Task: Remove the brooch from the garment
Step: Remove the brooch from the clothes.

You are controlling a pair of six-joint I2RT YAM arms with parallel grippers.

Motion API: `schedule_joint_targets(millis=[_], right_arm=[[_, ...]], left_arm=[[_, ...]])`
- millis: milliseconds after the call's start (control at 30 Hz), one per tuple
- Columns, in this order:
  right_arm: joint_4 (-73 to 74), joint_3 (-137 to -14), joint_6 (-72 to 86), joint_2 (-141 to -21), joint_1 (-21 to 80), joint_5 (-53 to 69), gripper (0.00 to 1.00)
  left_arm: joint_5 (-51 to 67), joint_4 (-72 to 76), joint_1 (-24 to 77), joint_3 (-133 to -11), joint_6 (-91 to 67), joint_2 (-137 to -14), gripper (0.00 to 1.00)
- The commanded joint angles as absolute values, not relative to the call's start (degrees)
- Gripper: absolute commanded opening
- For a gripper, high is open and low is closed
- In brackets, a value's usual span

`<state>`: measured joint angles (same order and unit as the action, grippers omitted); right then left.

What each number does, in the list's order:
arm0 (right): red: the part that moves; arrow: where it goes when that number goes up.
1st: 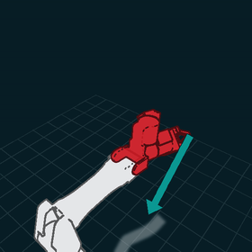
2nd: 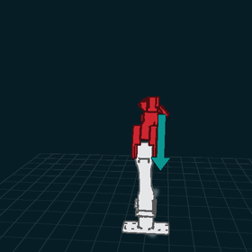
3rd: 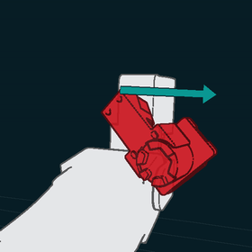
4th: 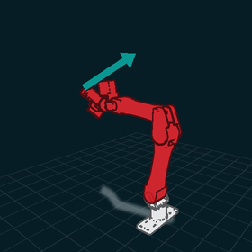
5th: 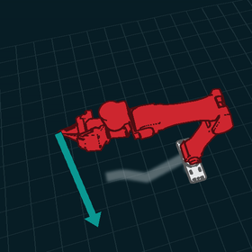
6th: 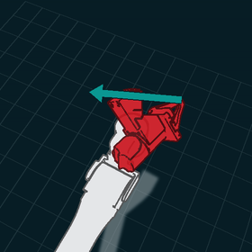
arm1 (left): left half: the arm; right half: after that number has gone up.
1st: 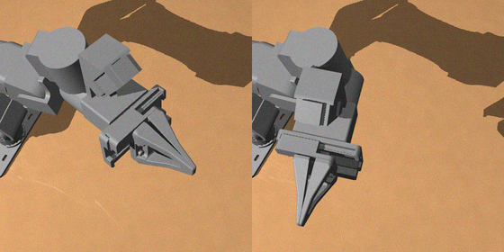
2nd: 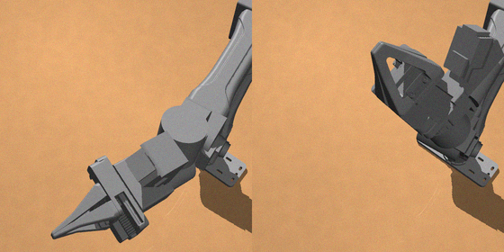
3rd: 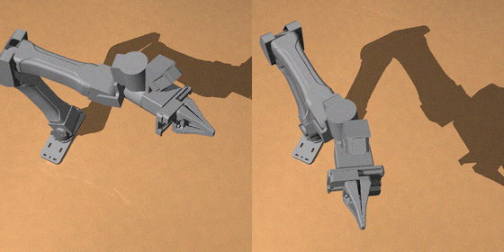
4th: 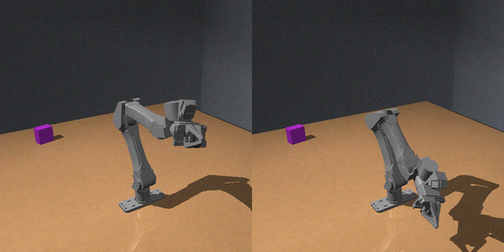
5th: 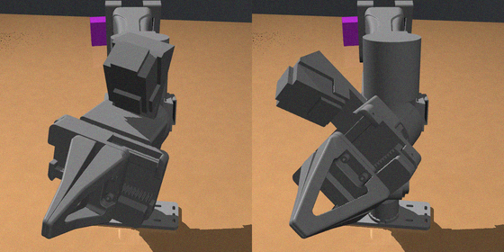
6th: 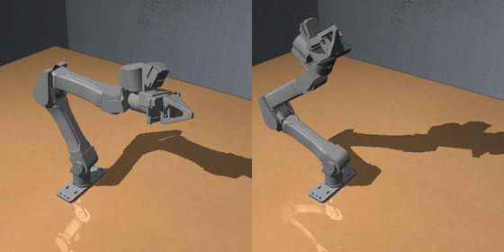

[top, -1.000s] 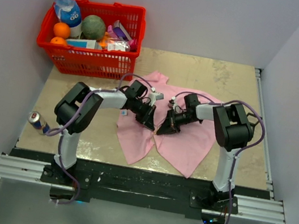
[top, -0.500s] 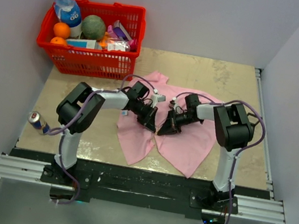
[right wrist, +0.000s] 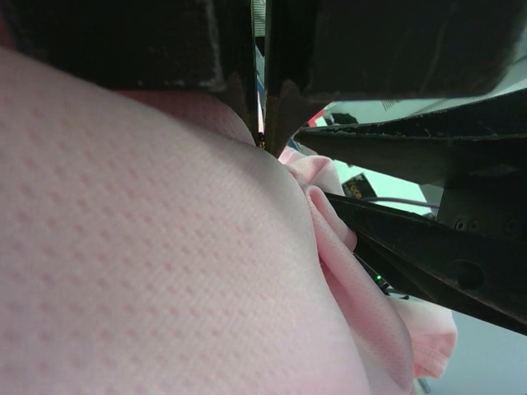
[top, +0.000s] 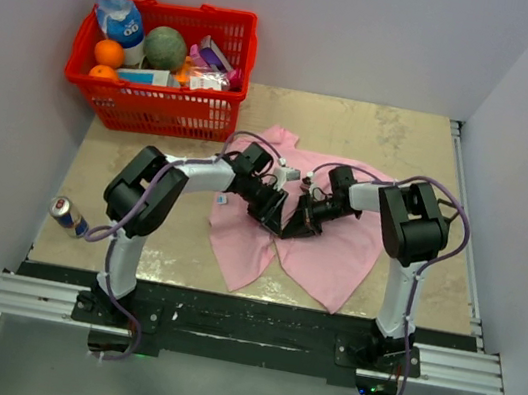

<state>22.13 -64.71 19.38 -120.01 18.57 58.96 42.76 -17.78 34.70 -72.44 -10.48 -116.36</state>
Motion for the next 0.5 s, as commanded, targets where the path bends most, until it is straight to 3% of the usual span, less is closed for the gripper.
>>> schedule_joint_targets(millis=[0, 167, 467], right_arm=[[22.5, -65.4, 19.2, -121.9, 19.2, 57.3, 0.00], [22.9, -65.6, 18.7, -122.0, 19.2, 57.0, 0.00], [23.3, -65.6, 18.5, -122.2, 19.2, 56.7, 0.00]], left_arm=[[34.6, -16.7, 35.0, -72.9, -9.3, -117.9, 0.35], [30.6, -17.7, 34.2, -72.9, -9.3, -118.2, 0.06], [32.6, -14.4, 34.0, -70.2, -9.0, -107.4, 0.01]])
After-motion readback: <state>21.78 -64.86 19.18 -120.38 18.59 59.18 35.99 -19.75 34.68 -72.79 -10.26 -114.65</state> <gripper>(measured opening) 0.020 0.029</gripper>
